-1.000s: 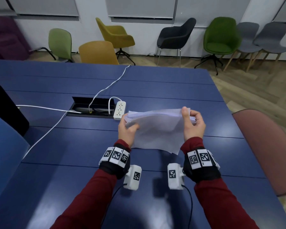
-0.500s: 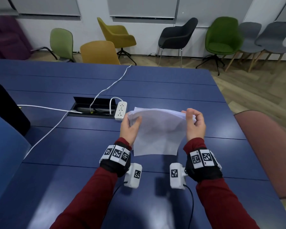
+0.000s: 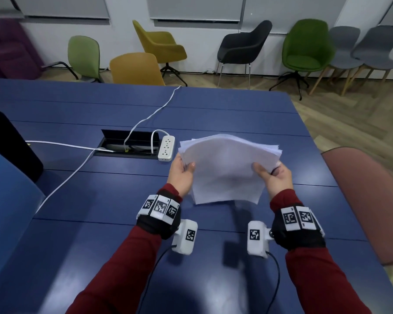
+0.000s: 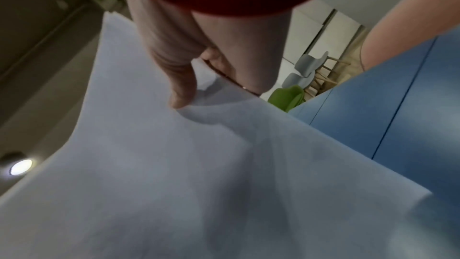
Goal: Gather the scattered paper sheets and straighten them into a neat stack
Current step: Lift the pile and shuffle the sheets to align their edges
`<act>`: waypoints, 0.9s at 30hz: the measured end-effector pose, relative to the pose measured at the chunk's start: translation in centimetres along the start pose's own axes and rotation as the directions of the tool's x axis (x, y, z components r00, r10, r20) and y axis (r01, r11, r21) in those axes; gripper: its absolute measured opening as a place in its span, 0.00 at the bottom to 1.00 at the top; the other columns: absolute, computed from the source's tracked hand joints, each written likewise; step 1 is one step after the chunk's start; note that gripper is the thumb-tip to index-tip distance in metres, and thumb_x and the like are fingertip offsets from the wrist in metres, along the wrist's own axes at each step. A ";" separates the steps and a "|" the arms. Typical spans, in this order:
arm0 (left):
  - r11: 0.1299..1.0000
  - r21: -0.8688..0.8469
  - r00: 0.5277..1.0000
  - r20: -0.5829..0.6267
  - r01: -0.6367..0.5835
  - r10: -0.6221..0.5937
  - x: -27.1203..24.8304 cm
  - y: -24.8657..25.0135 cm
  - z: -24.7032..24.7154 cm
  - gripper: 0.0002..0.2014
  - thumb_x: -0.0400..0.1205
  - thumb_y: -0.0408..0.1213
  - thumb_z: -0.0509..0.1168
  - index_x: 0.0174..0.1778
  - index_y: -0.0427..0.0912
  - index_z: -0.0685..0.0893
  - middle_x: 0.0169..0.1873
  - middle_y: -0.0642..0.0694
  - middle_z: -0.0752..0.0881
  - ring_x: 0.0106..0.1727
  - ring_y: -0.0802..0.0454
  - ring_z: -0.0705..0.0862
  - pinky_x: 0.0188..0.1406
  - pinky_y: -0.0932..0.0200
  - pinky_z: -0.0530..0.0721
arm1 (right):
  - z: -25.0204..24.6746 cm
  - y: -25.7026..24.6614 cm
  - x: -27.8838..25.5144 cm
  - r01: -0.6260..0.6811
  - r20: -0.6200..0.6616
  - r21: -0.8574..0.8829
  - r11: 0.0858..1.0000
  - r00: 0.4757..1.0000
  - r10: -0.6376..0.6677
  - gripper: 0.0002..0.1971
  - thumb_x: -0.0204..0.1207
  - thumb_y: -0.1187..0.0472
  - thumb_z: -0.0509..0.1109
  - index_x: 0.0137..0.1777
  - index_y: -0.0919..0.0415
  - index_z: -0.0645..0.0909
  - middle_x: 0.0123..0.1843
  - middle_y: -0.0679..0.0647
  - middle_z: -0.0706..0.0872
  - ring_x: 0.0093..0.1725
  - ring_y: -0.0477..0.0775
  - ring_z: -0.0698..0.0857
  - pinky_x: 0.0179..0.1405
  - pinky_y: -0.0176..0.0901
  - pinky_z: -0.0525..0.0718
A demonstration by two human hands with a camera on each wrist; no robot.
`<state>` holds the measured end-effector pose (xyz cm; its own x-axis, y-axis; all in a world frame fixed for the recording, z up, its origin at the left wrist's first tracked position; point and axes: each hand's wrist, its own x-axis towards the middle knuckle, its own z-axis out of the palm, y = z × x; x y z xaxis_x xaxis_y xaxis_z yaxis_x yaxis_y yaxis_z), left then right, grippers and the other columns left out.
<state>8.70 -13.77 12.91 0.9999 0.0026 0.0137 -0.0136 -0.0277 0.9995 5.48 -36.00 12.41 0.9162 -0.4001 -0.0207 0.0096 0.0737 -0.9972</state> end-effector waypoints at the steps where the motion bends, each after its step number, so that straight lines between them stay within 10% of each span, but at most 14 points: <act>1: 1.000 -0.003 1.000 0.017 -0.007 0.007 -0.3 0.0 0.3 0.21 0.81 0.18 0.54 0.63 0.47 0.73 0.56 0.47 0.82 0.57 0.53 0.81 0.67 0.55 0.77 | -0.2 -0.1 -0.3 0.001 0.001 0.022 1.000 1.000 -0.001 0.12 0.72 0.74 0.72 0.43 0.54 0.83 0.32 0.40 0.91 0.33 0.32 0.87 0.41 0.27 0.85; 5: 0.991 -0.067 0.992 0.062 0.118 -0.114 -2.2 -0.5 1.6 0.12 0.75 0.37 0.65 0.49 0.54 0.70 0.52 0.50 0.80 0.56 0.52 0.79 0.65 0.49 0.77 | -0.1 1.0 -2.1 0.001 0.033 -0.044 0.999 0.999 0.001 0.11 0.71 0.70 0.75 0.47 0.55 0.82 0.41 0.46 0.87 0.34 0.30 0.84 0.41 0.23 0.81; 8: 0.992 -0.101 0.990 -0.117 0.069 -0.081 -2.2 -0.4 2.3 0.18 0.71 0.48 0.69 0.53 0.48 0.73 0.54 0.50 0.79 0.57 0.54 0.78 0.63 0.55 0.76 | 0.3 1.5 -2.6 -0.016 -0.030 0.019 1.000 0.999 0.016 0.10 0.70 0.63 0.77 0.48 0.51 0.82 0.46 0.50 0.85 0.43 0.40 0.85 0.50 0.31 0.82; 11: 0.995 -0.078 0.957 -0.285 -0.068 0.043 -1.3 1.0 2.7 0.12 0.76 0.43 0.71 0.47 0.41 0.79 0.42 0.56 0.80 0.41 0.71 0.78 0.48 0.74 0.75 | 0.3 1.4 -2.4 -0.024 -0.095 0.038 0.999 0.995 0.028 0.09 0.68 0.62 0.79 0.42 0.48 0.82 0.43 0.49 0.86 0.41 0.44 0.84 0.52 0.40 0.80; 15: 0.998 -0.051 0.937 -0.350 -0.040 0.019 0.3 1.3 2.5 0.08 0.78 0.36 0.68 0.37 0.43 0.75 0.32 0.54 0.75 0.25 0.68 0.71 0.29 0.76 0.71 | -0.1 1.8 -1.9 -0.077 -0.116 -0.019 0.997 0.990 0.075 0.04 0.72 0.61 0.75 0.42 0.55 0.83 0.38 0.45 0.85 0.27 0.27 0.83 0.36 0.21 0.80; 19: 0.987 -0.161 0.922 -0.385 -0.017 -0.047 0.6 1.5 2.2 0.04 0.79 0.31 0.63 0.42 0.43 0.75 0.38 0.55 0.76 0.37 0.69 0.74 0.41 0.79 0.70 | -0.3 2.5 -1.5 -0.114 -0.080 -0.099 0.989 0.991 0.106 0.08 0.73 0.62 0.74 0.52 0.61 0.83 0.38 0.45 0.85 0.25 0.24 0.82 0.30 0.14 0.78; 22: 0.995 0.032 0.946 -0.308 -0.099 0.104 0.1 2.0 1.8 0.08 0.77 0.41 0.61 0.49 0.45 0.78 0.46 0.56 0.79 0.53 0.59 0.77 0.59 0.60 0.71 | -0.3 2.6 -1.0 -0.089 -0.050 -0.147 0.985 0.995 0.082 0.07 0.74 0.65 0.73 0.51 0.64 0.84 0.29 0.38 0.88 0.25 0.26 0.83 0.33 0.23 0.82; 24: 0.883 0.444 0.955 -0.166 -0.151 0.247 -0.3 2.7 1.1 0.18 0.72 0.57 0.59 0.51 0.51 0.81 0.55 0.57 0.79 0.68 0.54 0.72 0.74 0.46 0.62 | 0.1 2.0 -1.0 -0.054 -0.010 -0.191 0.980 0.999 0.053 0.06 0.74 0.64 0.73 0.49 0.64 0.85 0.27 0.38 0.87 0.24 0.29 0.82 0.31 0.29 0.82; 27: 0.496 0.829 0.947 0.119 -0.260 0.297 -0.8 4.7 1.0 0.30 0.67 0.64 0.60 0.63 0.55 0.77 0.64 0.57 0.77 0.80 0.50 0.60 0.79 0.34 0.42 | 1.3 0.3 -1.4 0.069 0.079 -0.248 0.966 0.996 -0.051 0.06 0.74 0.63 0.73 0.36 0.58 0.84 0.25 0.40 0.85 0.22 0.32 0.79 0.29 0.32 0.77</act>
<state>7.81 -14.94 17.53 0.9436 -0.1249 0.3067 -0.2640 -0.8429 0.4689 4.74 -34.21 12.20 0.9434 -0.3298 0.0359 -0.0267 -0.1833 -0.9827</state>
